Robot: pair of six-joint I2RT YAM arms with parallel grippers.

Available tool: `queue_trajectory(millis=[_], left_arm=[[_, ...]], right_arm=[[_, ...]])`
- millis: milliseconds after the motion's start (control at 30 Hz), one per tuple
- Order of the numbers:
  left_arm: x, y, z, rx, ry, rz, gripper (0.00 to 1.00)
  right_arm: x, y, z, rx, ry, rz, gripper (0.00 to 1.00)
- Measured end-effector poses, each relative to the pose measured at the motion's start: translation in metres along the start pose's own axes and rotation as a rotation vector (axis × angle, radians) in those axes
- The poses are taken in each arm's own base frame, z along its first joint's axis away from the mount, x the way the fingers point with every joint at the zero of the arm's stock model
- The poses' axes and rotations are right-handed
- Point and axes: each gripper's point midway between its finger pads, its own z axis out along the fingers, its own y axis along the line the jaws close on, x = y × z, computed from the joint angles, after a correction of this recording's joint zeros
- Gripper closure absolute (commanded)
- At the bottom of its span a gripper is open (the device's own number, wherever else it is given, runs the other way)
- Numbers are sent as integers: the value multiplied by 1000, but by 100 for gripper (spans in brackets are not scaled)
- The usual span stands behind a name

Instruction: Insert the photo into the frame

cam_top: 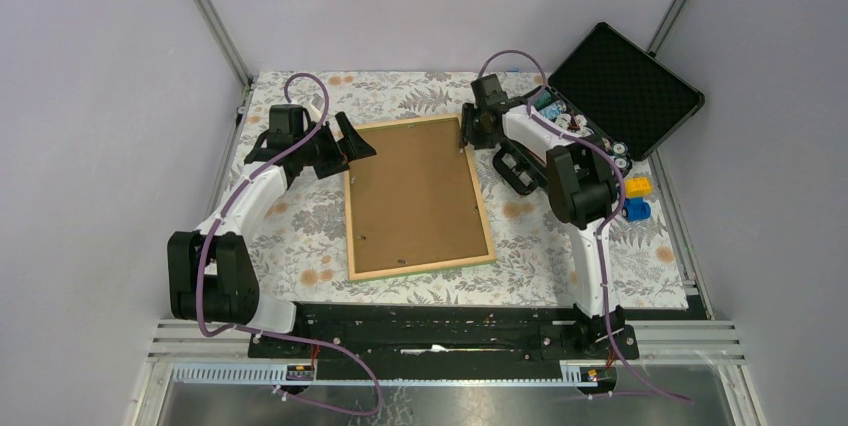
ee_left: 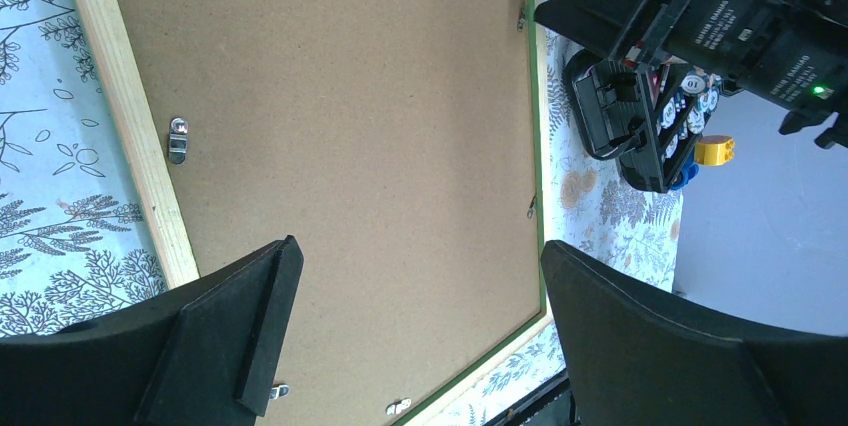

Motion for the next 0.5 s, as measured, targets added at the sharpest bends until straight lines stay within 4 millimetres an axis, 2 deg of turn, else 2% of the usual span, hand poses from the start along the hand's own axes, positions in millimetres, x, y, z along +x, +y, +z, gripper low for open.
queue_trajectory(millis=[233,500], left_arm=[[0,0,0,0,0,0,1],[0,0,0,0,0,0,1]], right_arm=[[12,-7,17,19,38,2,51],[7,-6,22,23,35,0,52]])
